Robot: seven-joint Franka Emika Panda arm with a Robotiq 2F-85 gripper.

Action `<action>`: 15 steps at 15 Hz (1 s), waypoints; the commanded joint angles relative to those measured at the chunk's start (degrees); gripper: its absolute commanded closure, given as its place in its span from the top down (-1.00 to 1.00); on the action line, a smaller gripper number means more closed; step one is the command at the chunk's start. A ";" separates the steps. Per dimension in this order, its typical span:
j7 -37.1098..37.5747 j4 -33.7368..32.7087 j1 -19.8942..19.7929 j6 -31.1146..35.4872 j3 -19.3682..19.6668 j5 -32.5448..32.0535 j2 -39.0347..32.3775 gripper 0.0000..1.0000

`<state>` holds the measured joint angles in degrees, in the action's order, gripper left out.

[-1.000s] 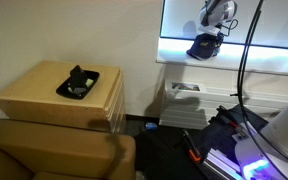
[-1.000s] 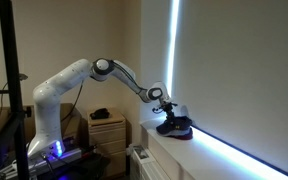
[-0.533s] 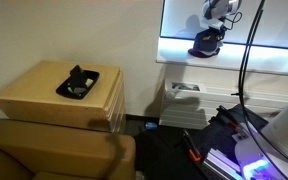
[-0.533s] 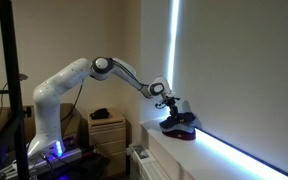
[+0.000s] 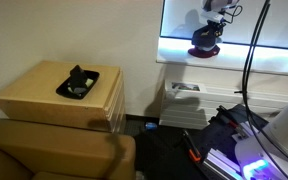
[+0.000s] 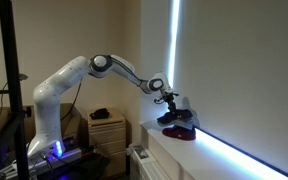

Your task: Pick up the top two caps and put them directly on the window sill

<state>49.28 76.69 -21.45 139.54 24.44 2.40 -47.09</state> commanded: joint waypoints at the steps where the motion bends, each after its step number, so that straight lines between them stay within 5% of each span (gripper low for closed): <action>1: -2.87 1.96 -1.05 0.08 -2.46 1.88 2.79 -0.96; 7: -14.41 9.07 -1.54 6.68 -11.48 8.56 10.97 -0.96; 10: -22.55 13.27 -2.13 3.96 -16.15 10.54 14.34 -0.96; 15: -31.69 17.78 -0.63 -1.37 -15.37 13.36 13.63 -0.96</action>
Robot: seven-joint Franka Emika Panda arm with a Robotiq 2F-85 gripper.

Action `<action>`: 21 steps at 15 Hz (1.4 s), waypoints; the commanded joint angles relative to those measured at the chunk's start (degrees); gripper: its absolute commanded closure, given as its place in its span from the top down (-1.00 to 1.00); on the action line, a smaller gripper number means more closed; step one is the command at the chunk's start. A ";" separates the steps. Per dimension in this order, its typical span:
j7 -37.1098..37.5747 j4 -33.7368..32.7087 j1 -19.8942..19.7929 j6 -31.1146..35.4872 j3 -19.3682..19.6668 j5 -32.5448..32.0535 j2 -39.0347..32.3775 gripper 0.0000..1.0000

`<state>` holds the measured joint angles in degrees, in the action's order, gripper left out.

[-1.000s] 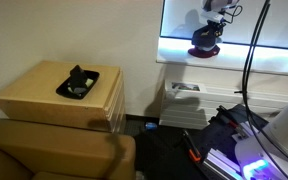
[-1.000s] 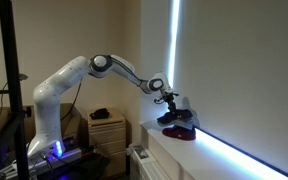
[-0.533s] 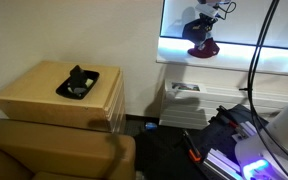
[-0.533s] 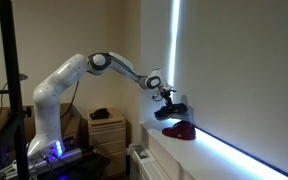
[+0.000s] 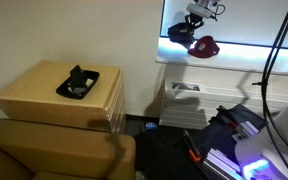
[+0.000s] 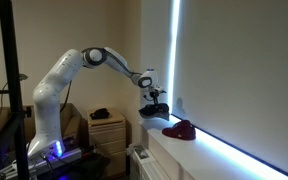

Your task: Pick up the top two caps and put them directly on the window sill

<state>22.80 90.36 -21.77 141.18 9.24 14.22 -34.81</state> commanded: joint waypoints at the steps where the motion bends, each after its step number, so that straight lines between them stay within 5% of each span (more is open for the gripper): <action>1: -5.99 4.29 -0.23 -5.47 -0.02 1.34 0.65 -0.96; 4: -5.98 4.31 0.90 -6.06 1.16 0.32 -1.68 -0.96; 10: -4.36 2.95 4.38 2.93 2.67 -2.05 -6.75 -0.96; 14: -1.73 -0.39 6.50 10.41 3.72 -1.75 -11.19 -0.96; 20: 5.79 -8.80 7.84 11.67 7.24 -1.65 -17.30 -0.96; 21: 7.91 -9.29 8.59 11.00 8.68 -2.05 -18.11 -0.32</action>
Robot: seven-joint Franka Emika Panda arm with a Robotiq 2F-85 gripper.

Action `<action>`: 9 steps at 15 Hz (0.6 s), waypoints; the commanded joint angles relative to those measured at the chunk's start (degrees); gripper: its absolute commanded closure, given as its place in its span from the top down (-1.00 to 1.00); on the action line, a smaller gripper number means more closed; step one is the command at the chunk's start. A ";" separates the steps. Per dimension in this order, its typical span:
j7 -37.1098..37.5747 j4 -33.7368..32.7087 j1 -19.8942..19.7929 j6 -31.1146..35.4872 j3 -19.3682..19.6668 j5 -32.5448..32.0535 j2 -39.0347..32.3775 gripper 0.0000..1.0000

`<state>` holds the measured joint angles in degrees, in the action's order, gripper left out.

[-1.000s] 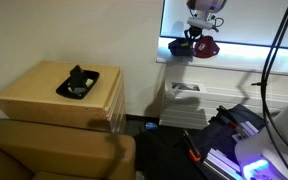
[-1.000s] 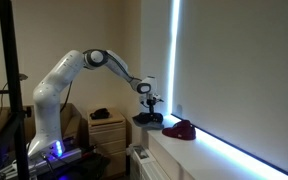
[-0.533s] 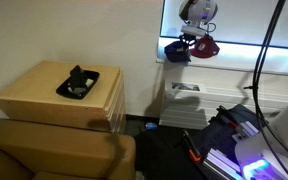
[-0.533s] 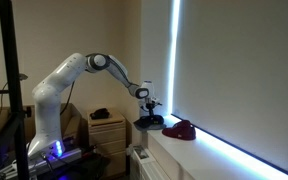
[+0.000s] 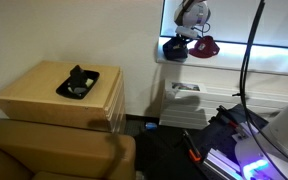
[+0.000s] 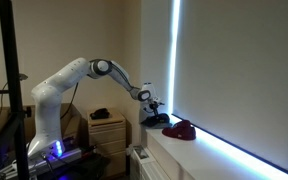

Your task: Pick up the top two caps and put them directly on the window sill

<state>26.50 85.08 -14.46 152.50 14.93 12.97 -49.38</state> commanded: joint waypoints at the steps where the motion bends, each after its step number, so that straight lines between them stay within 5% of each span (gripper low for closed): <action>1: 4.53 -4.47 1.42 -1.69 3.79 -1.44 -3.83 -0.28; 5: 2.49 -1.53 0.34 -8.04 3.53 -1.41 -0.53 0.27; 9: 1.47 -2.44 -3.18 -21.94 1.70 0.96 5.28 0.84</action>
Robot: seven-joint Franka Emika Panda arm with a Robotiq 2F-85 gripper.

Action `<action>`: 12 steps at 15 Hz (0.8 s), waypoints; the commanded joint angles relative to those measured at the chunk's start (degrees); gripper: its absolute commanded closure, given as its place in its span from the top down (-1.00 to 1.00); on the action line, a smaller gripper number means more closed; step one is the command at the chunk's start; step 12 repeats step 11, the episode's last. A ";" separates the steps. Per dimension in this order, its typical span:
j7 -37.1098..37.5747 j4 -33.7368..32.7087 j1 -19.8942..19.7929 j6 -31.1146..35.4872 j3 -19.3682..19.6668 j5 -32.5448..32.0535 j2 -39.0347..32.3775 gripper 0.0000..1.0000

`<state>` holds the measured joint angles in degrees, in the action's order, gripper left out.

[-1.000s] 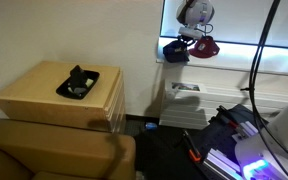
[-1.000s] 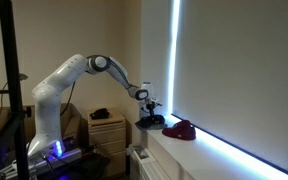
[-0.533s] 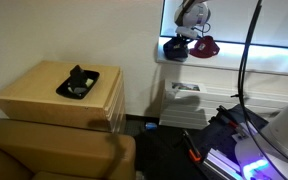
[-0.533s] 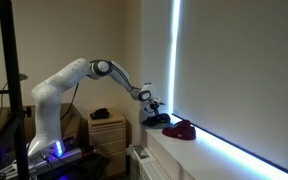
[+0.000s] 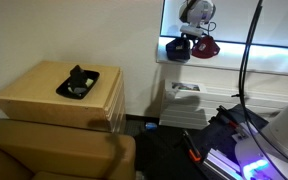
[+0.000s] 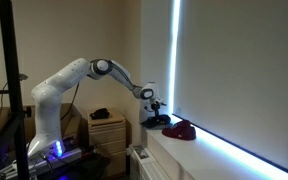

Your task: Pick up the top two caps and put them directly on the window sill

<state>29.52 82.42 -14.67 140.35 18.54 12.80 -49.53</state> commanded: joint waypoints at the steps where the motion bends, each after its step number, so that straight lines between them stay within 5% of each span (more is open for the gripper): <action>1: -1.06 0.11 -3.50 -13.13 -1.62 1.31 7.28 0.98; 6: -3.13 0.98 -7.09 -22.22 -2.05 3.67 15.74 1.00; 8: -4.55 -0.18 -7.90 -31.98 -1.42 1.64 17.49 1.00; 9: -2.10 -1.42 -6.97 -26.11 -1.05 1.74 15.05 1.00; 12: -3.33 -1.41 -7.71 -30.95 -0.98 1.78 16.75 1.00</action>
